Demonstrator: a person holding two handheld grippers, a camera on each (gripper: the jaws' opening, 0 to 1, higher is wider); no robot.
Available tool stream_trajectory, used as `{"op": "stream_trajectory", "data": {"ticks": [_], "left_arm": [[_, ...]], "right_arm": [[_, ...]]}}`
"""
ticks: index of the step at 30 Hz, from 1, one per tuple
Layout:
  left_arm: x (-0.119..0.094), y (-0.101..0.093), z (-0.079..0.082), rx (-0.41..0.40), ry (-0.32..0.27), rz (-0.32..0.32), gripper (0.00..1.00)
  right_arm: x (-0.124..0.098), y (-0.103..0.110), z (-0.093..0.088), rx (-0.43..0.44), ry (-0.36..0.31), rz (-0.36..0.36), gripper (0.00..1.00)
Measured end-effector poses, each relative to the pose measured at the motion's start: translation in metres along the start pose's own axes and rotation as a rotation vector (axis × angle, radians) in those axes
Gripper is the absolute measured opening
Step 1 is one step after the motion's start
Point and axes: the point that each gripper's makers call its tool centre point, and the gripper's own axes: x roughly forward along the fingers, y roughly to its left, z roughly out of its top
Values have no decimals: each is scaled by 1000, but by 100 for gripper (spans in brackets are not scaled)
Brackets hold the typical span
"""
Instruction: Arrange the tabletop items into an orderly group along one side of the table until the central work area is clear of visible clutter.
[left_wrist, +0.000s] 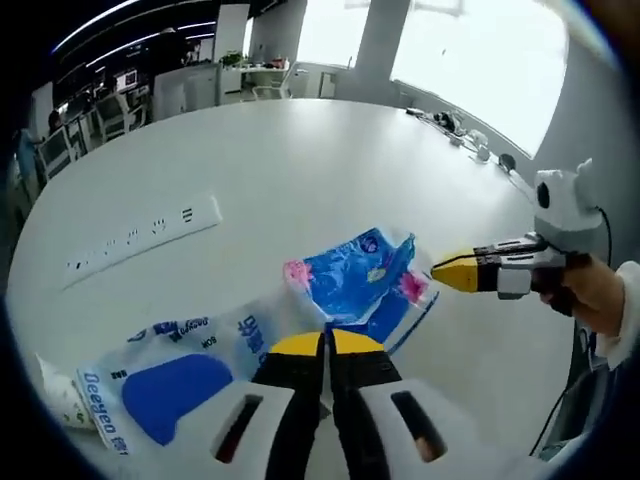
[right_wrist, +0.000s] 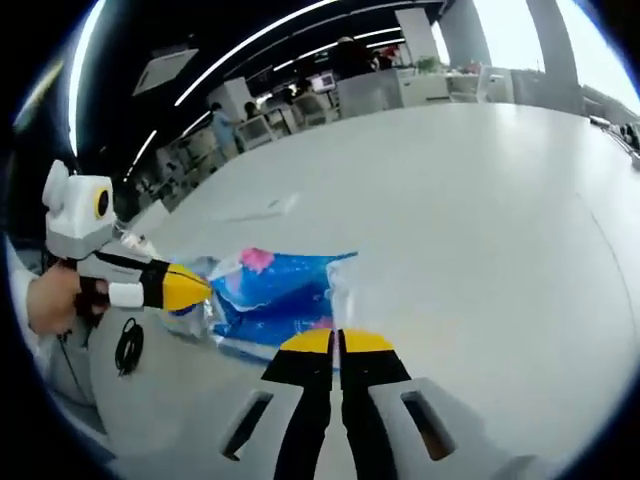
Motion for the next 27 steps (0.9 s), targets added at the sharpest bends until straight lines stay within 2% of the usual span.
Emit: {"op": "stream_trajectory", "data": {"ticks": [8,11,16,18,27], "left_arm": [[-6,7,-7,-32,23,40,0],[-5,6,-9,-2,33,46,0],[-1,9,-14,-7,48,59,0],[2,8,-17,14,57,58,0],[3,9,-18,20,62,66,0]], "right_arm": [[-5,9,-10,29,-4,9,0],[-3,10,-11,29,1,8,0],[3,9,-17,55,26,13,0],[4,7,-19,52,33,11,0],[5,9,-18,81,29,29,0]]}}
